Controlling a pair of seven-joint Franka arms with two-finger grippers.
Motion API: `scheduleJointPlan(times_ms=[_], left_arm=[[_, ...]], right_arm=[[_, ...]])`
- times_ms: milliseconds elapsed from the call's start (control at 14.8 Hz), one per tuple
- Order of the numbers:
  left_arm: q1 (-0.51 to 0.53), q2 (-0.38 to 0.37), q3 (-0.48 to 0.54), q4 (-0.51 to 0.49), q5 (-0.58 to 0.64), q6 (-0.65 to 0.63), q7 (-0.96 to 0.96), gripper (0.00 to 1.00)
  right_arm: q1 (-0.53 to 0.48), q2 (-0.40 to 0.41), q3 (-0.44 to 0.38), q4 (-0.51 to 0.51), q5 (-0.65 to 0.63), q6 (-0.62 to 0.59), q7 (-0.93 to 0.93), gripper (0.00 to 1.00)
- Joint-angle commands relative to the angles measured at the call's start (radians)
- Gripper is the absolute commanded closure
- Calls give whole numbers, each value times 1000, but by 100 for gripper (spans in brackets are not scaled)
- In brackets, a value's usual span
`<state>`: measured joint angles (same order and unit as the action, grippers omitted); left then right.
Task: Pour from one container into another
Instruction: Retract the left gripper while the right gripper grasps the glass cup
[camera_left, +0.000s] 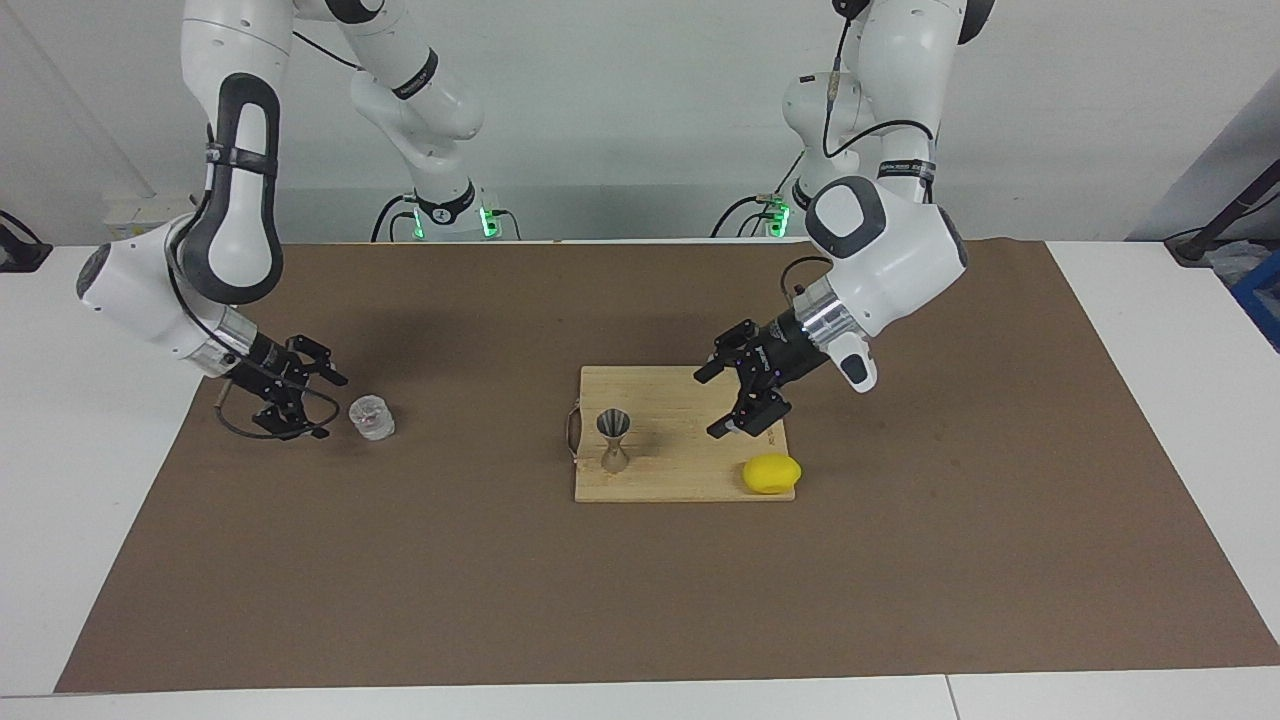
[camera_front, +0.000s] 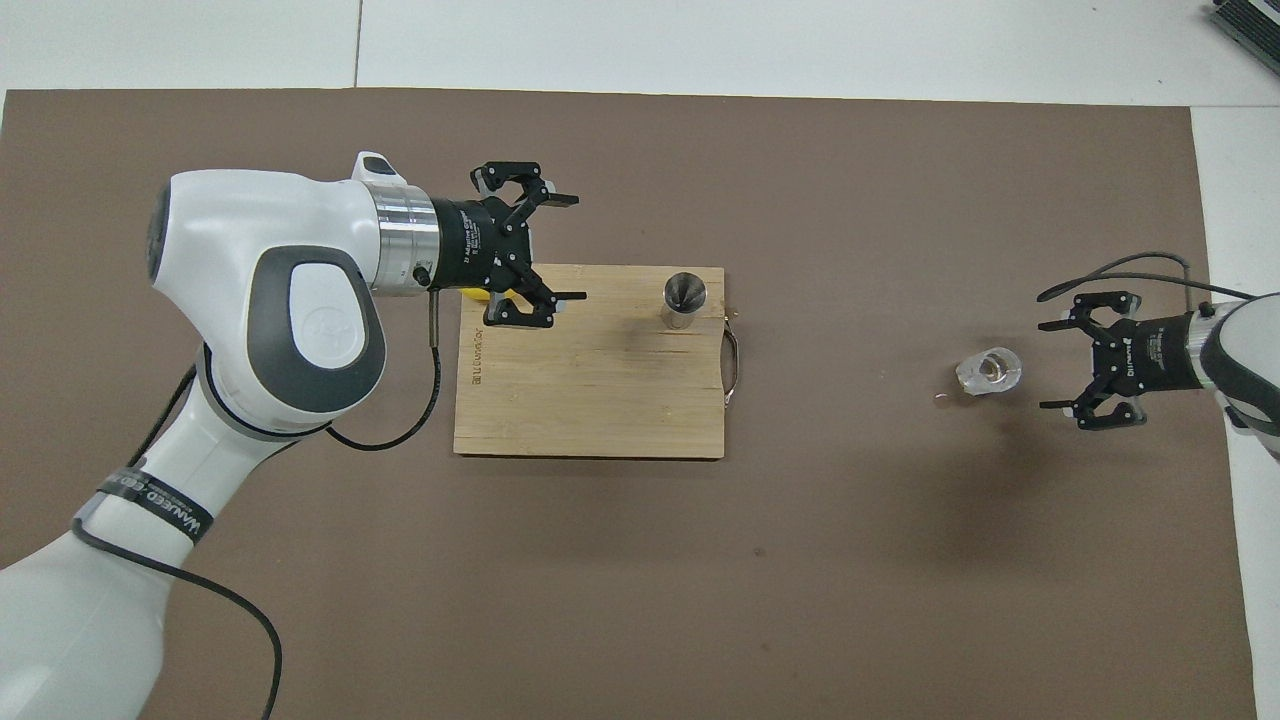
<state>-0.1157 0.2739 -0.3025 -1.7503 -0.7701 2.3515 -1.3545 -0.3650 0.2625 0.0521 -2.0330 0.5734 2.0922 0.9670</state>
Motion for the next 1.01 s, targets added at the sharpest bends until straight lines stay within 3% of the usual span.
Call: scheduleJointPlan(times_ms=[0, 405, 540, 743, 945], left_arm=[[47, -30, 2, 37, 216, -14, -3, 0], [105, -73, 3, 61, 710, -101, 12, 0], [128, -82, 3, 63, 767, -148, 88, 0], [182, -125, 2, 55, 767, -274, 491, 0], [197, -154, 5, 58, 770, -385, 752, 0]], right_arm=[[-15, 23, 8, -4, 52, 17, -60, 0], [-23, 46, 8, -44, 149, 9, -145, 0], [-26, 46, 9, -52, 152, 8, -149, 0], [-12, 46, 9, -59, 166, 12, -174, 0], [-9, 46, 9, -69, 177, 14, -183, 0]])
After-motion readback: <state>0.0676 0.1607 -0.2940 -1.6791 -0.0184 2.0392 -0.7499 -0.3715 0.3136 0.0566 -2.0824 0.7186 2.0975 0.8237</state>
